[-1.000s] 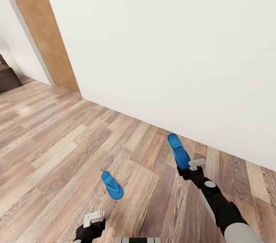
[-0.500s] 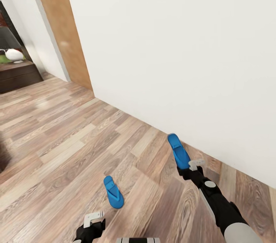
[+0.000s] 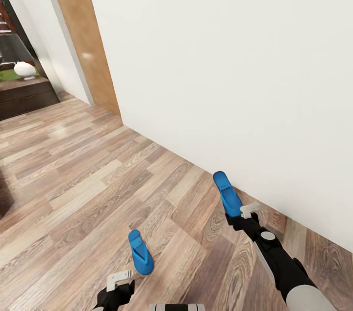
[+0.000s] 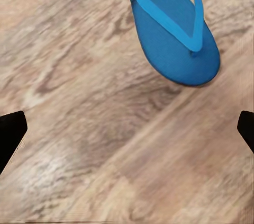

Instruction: In the bedroom, move the book from the bed onto either nightstand, and place the two sandals side by side next to the bed.

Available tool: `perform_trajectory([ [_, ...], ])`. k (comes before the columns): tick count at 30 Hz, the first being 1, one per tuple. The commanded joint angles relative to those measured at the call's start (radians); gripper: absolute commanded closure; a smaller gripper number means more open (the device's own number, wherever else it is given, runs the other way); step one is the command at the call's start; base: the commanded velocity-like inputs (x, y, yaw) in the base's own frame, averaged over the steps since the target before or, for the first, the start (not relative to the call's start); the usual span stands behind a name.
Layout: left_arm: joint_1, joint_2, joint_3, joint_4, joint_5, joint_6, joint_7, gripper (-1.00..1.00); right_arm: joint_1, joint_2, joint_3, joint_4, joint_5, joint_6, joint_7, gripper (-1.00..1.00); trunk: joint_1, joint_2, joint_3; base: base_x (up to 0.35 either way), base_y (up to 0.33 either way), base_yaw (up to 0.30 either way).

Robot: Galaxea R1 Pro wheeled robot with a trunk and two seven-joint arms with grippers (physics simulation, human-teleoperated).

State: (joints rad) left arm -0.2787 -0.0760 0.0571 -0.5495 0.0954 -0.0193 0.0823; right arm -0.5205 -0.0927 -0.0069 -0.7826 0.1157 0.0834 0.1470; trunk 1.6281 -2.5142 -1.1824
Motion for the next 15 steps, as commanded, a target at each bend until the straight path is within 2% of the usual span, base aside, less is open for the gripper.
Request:
perform_trajectory([
  [1,0.000,-0.001,0.001,0.000,0.010,-0.002,0.000,-1.00,0.000,0.000,-0.001,-0.003,0.010,0.006,0.004,1.00,0.000,0.000,-0.001,0.000,0.000,0.264],
  [12,0.000,-0.001,0.001,0.002,0.009,-0.002,0.000,-1.00,0.000,-0.001,-0.001,-0.003,0.010,0.006,0.003,1.00,0.000,0.000,-0.001,0.000,-0.001,0.279],
  [15,-0.001,-0.001,0.001,0.003,0.009,-0.001,0.000,-1.00,0.000,-0.001,-0.001,-0.002,0.010,0.006,0.003,1.00,0.000,0.000,-0.001,0.033,-0.112,0.282],
])
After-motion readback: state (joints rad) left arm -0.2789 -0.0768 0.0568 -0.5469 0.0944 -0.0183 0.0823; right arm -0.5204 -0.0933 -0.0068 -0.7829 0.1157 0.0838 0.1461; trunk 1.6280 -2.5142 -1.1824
